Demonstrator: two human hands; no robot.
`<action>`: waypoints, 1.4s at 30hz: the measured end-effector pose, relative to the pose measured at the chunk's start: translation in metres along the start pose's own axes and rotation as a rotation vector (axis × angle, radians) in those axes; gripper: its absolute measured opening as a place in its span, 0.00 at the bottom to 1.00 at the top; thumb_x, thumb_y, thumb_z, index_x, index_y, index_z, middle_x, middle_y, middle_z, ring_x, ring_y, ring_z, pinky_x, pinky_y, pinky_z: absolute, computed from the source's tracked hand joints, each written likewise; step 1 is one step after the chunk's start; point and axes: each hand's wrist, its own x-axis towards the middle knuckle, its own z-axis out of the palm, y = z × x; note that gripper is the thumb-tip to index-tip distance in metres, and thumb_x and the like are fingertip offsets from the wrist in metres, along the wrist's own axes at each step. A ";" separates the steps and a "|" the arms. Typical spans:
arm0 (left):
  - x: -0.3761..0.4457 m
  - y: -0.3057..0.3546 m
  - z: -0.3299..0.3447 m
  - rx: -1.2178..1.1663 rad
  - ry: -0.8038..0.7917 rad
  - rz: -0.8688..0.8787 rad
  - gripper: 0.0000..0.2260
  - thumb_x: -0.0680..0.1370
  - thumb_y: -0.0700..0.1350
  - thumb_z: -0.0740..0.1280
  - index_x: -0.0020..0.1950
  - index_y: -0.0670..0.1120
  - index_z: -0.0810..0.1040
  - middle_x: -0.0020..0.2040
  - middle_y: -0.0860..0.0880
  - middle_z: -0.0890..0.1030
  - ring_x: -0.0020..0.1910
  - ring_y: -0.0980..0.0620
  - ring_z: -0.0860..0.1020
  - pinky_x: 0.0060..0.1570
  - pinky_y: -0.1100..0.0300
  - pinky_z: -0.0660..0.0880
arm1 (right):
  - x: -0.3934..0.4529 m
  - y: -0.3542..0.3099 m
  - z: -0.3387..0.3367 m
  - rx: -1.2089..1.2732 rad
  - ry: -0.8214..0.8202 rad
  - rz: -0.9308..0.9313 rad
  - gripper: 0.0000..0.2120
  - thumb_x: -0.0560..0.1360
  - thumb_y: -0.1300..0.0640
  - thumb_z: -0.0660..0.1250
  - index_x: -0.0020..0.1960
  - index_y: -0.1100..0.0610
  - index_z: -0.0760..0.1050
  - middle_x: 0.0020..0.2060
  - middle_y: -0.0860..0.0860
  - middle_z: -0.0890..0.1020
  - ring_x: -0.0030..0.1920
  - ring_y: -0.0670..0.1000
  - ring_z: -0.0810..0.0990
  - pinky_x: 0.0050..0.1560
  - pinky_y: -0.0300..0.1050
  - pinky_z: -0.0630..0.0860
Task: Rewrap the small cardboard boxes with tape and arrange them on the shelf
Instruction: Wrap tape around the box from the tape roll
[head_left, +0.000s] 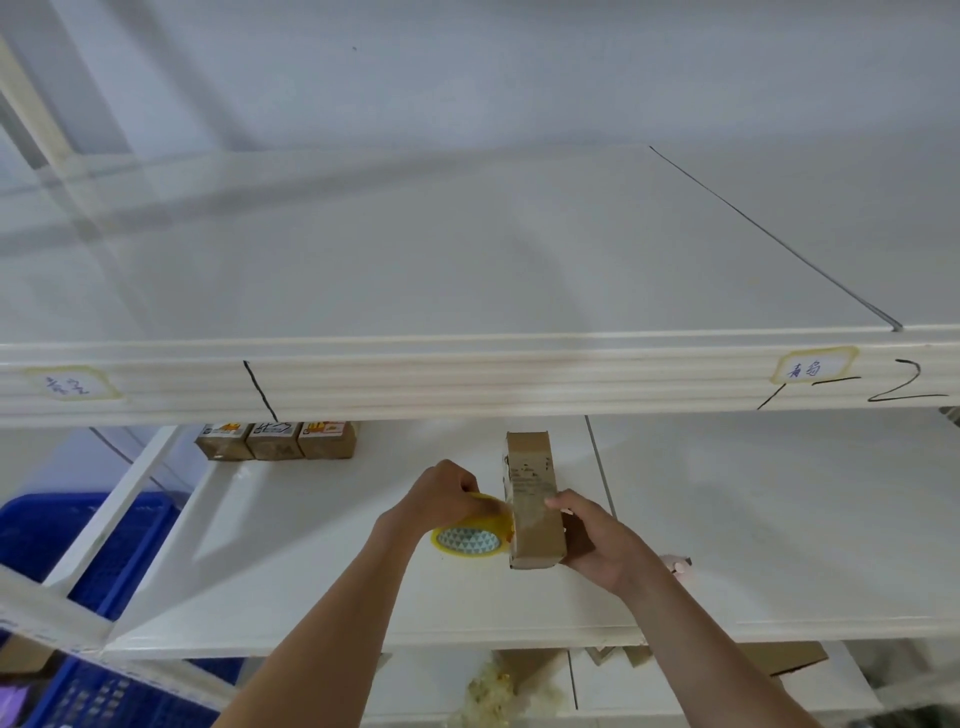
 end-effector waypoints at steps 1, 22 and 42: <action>0.000 0.001 0.000 0.019 0.002 -0.003 0.14 0.74 0.57 0.73 0.46 0.46 0.85 0.41 0.51 0.81 0.44 0.51 0.82 0.39 0.62 0.77 | 0.002 0.000 0.000 0.016 0.003 0.007 0.14 0.77 0.58 0.68 0.62 0.59 0.82 0.64 0.65 0.78 0.65 0.67 0.76 0.67 0.63 0.73; 0.003 0.019 0.003 0.049 0.061 -0.040 0.19 0.69 0.63 0.74 0.42 0.46 0.83 0.39 0.51 0.82 0.39 0.53 0.82 0.40 0.58 0.78 | 0.021 -0.017 0.020 -0.508 0.271 -0.075 0.31 0.60 0.53 0.83 0.59 0.52 0.72 0.52 0.51 0.84 0.48 0.53 0.86 0.51 0.53 0.84; 0.006 -0.017 -0.025 0.086 -0.047 -0.076 0.25 0.68 0.69 0.74 0.43 0.46 0.83 0.39 0.51 0.81 0.38 0.54 0.79 0.35 0.63 0.72 | 0.015 -0.029 0.009 -0.406 0.233 -0.118 0.16 0.68 0.61 0.79 0.55 0.58 0.82 0.44 0.54 0.88 0.45 0.55 0.88 0.50 0.52 0.84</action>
